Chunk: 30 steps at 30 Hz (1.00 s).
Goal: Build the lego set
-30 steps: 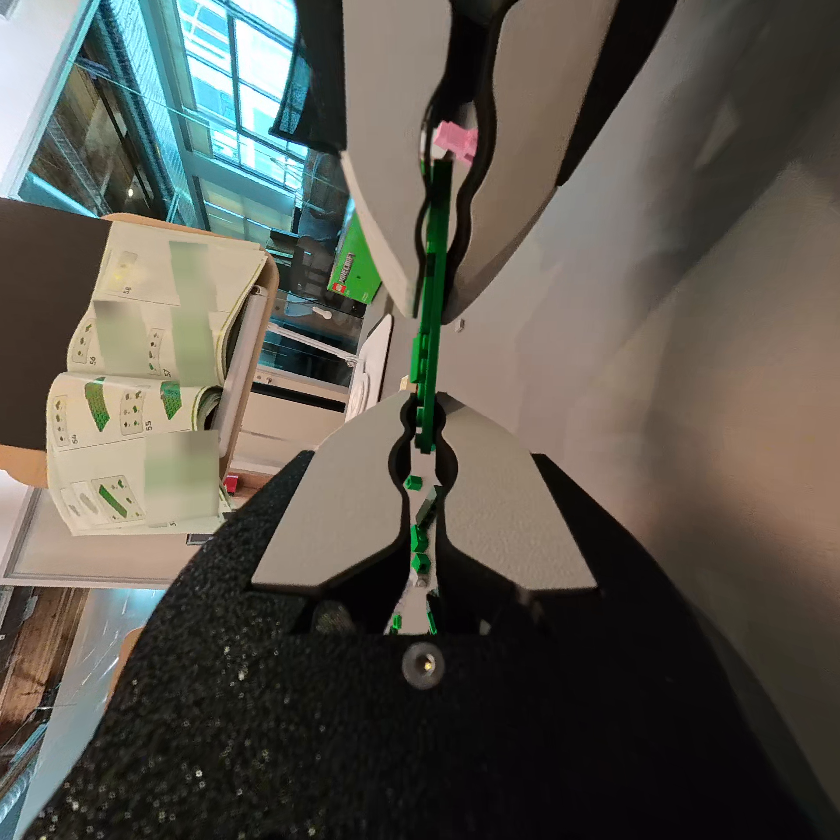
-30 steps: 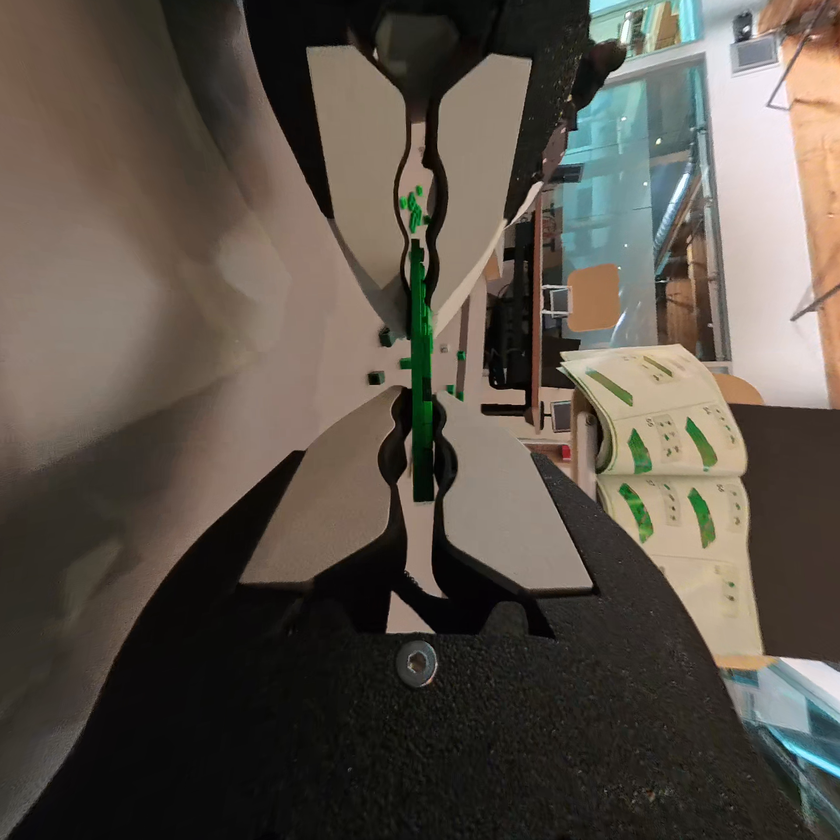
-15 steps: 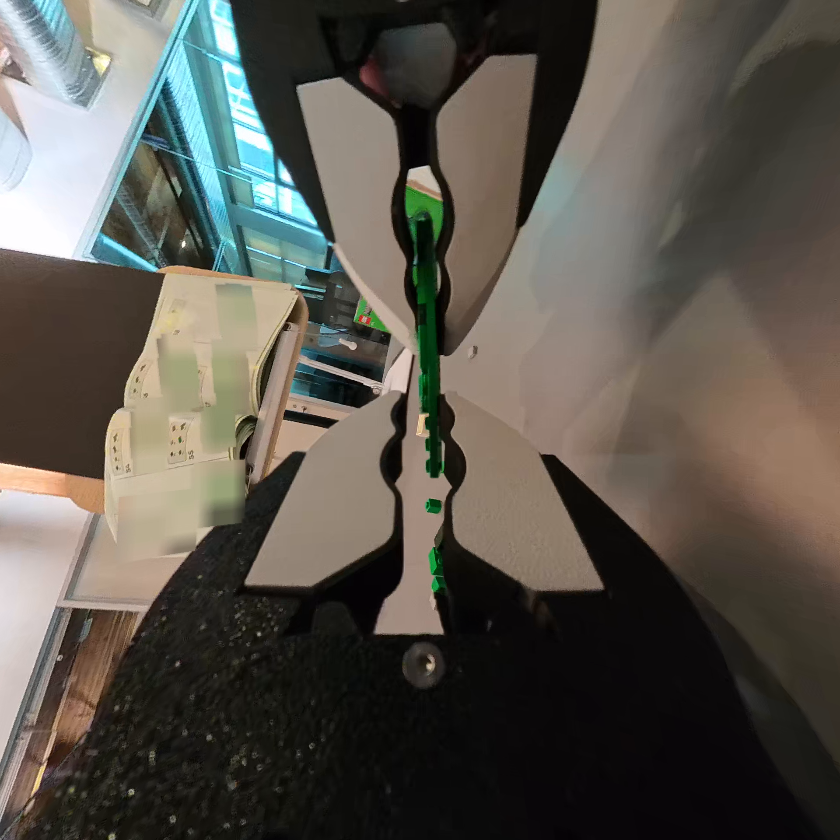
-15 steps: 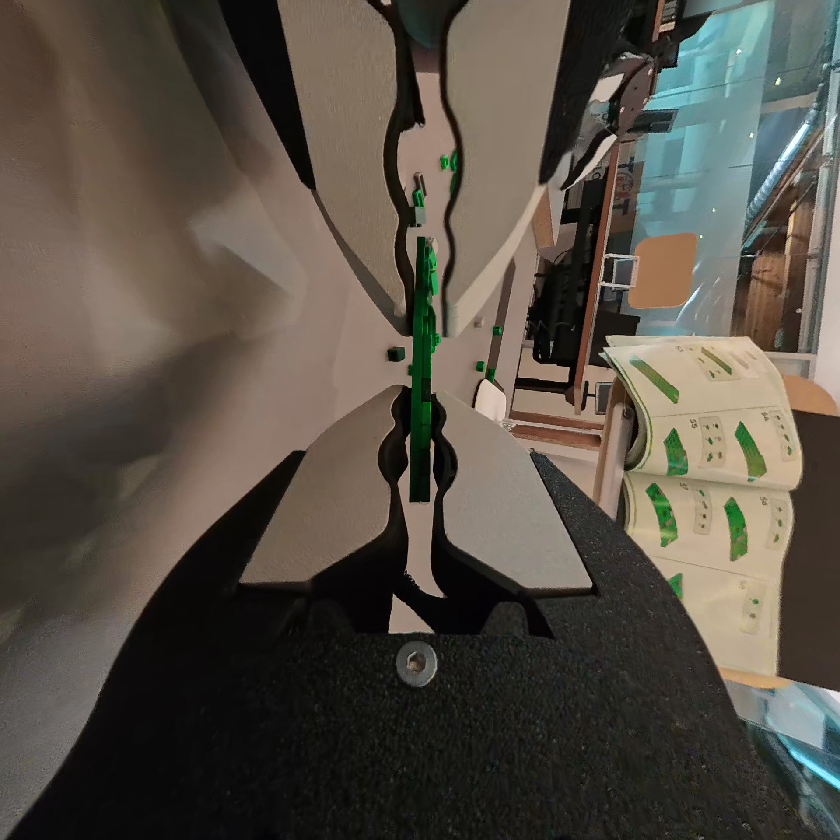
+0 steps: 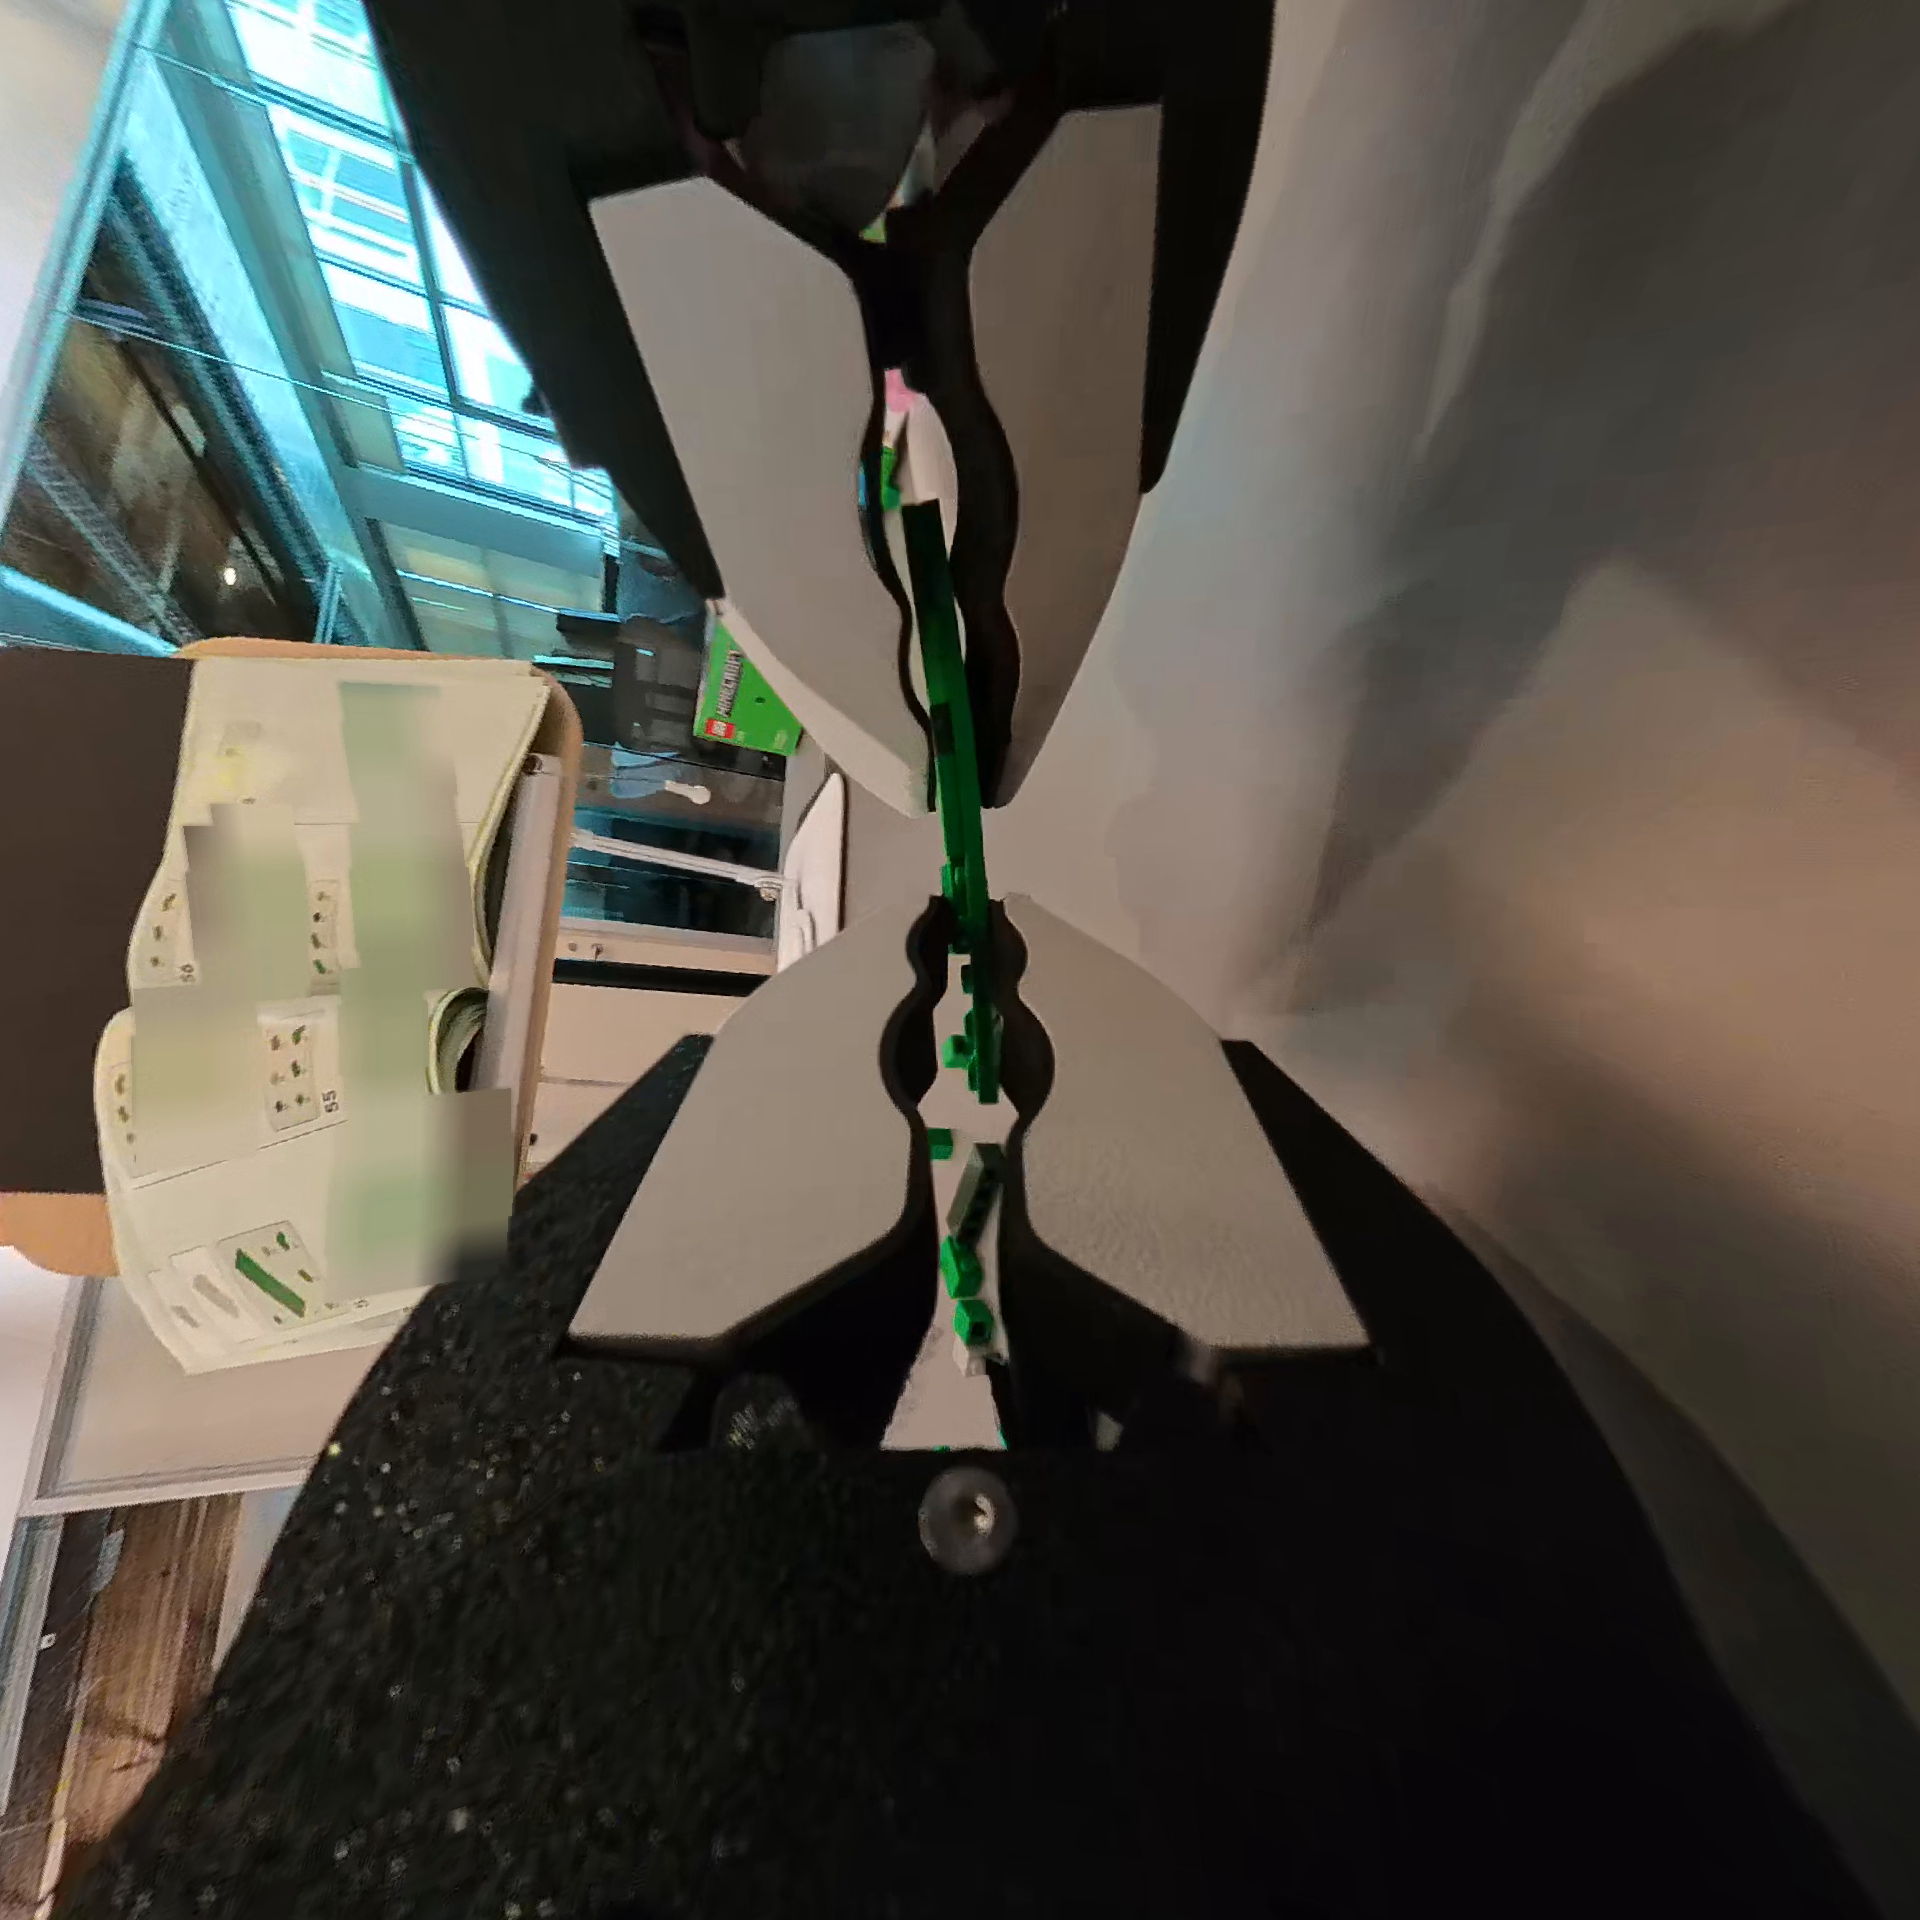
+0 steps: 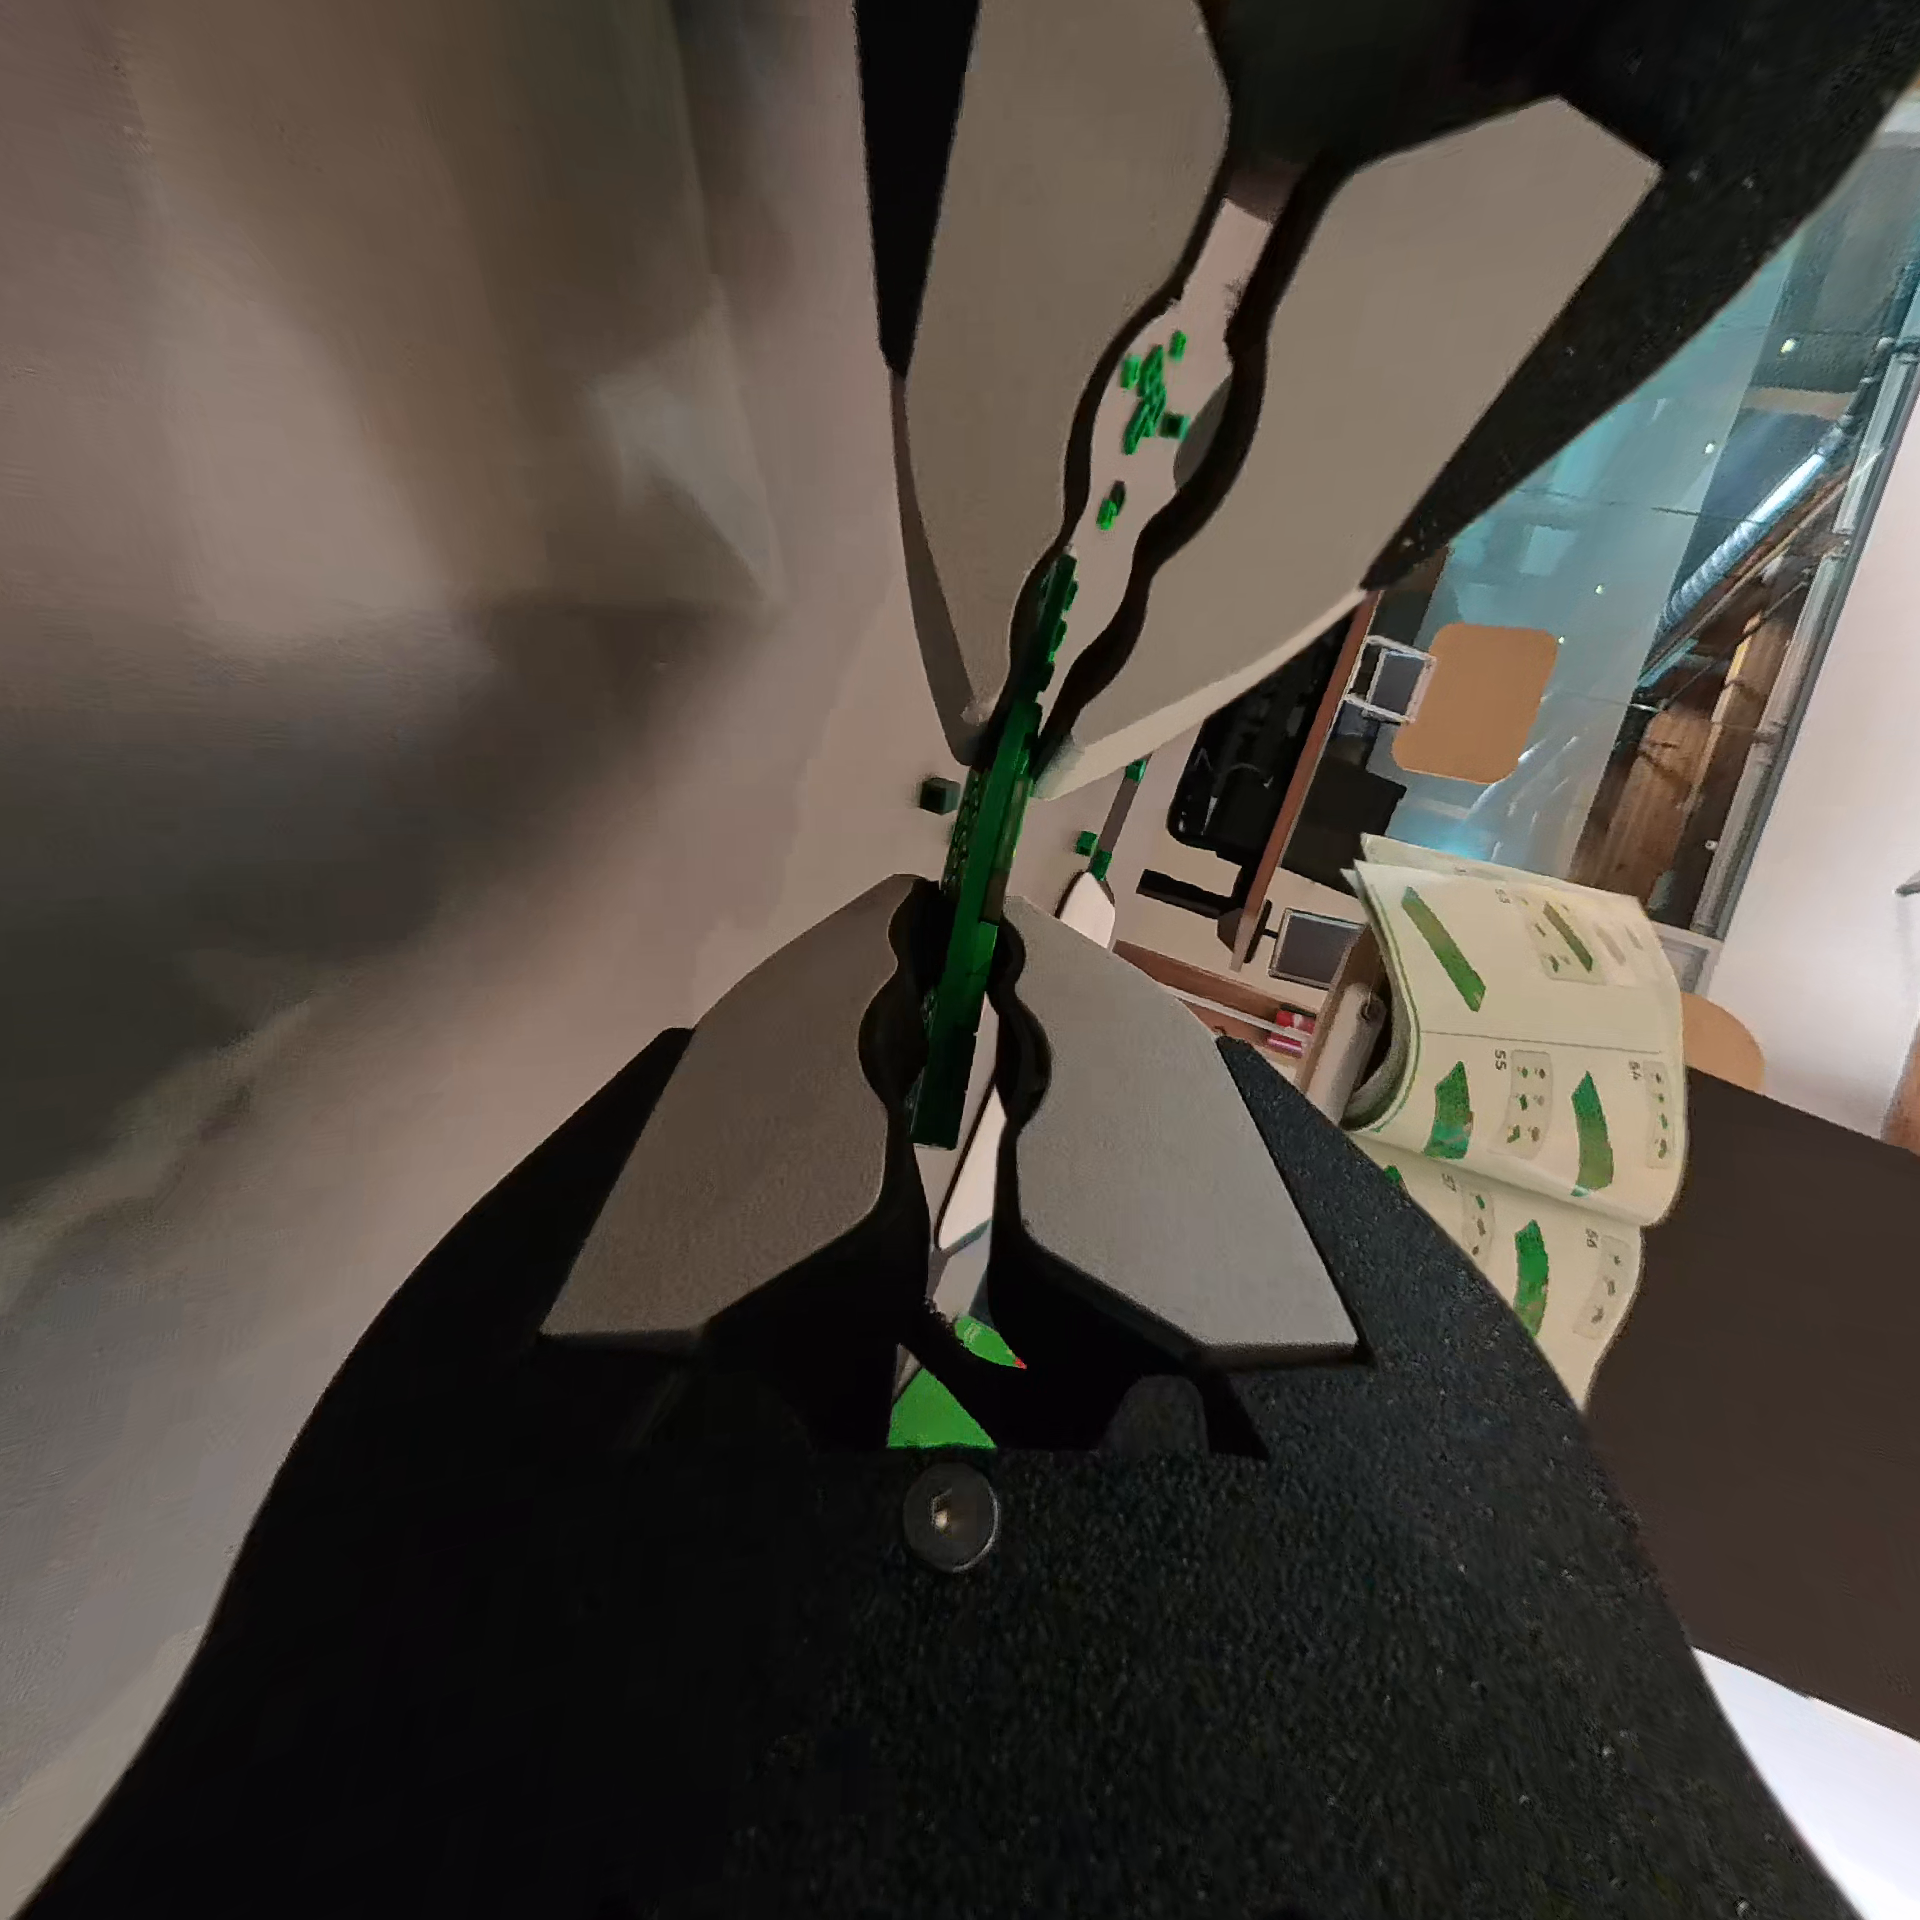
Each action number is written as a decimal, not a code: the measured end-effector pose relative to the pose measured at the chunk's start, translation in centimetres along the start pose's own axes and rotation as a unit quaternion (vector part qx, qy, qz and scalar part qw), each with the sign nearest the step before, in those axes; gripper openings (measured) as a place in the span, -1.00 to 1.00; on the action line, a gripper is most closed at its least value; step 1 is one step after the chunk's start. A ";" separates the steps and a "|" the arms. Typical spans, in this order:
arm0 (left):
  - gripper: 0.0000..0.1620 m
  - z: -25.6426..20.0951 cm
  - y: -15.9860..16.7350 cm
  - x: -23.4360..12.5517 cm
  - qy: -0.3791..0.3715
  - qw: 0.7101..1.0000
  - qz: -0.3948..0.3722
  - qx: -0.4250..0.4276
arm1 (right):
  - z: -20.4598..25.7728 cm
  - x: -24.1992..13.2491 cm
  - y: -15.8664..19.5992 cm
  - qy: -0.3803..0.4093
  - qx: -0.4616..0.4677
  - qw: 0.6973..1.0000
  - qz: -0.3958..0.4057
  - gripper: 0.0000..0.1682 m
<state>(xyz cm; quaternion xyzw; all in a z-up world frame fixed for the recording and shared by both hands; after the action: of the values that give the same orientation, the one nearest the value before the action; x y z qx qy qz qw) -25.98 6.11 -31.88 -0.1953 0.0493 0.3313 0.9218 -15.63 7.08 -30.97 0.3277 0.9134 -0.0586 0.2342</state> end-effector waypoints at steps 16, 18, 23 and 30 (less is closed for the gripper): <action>-0.45 3.8 3.2 -1.6 -0.007 0.896 -0.080 -0.437 | 0.4 -1.5 3.1 0.108 0.090 0.990 -0.025 -0.93; -0.57 4.0 3.5 -2.0 -0.021 0.899 -0.085 -0.428 | 0.4 -1.7 3.3 0.113 0.084 0.990 -0.023 -0.93; -0.65 2.7 3.3 -1.2 0.002 0.917 -0.062 -0.393 | 0.9 -1.4 3.7 0.103 0.079 0.991 -0.026 -0.93; -0.52 2.1 2.5 -1.0 0.009 0.936 -0.070 -0.344 | 0.7 -1.3 3.2 0.079 0.091 0.991 -0.055 -0.93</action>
<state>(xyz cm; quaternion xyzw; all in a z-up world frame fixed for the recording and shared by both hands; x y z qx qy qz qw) -28.42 8.13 -30.51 -0.5062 -0.0728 0.2608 0.8188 -12.52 8.64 -30.86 0.3003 0.9366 -0.1282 0.1272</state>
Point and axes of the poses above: each gripper's, where its closed fingertips meet, x out along the fingers, y out of its underside, z = x × y across the jaws, the point moved 7 cm from there along -x, back along the fingers, and after that the axes turned 8 degrees about -z, right-handed, at the moved point
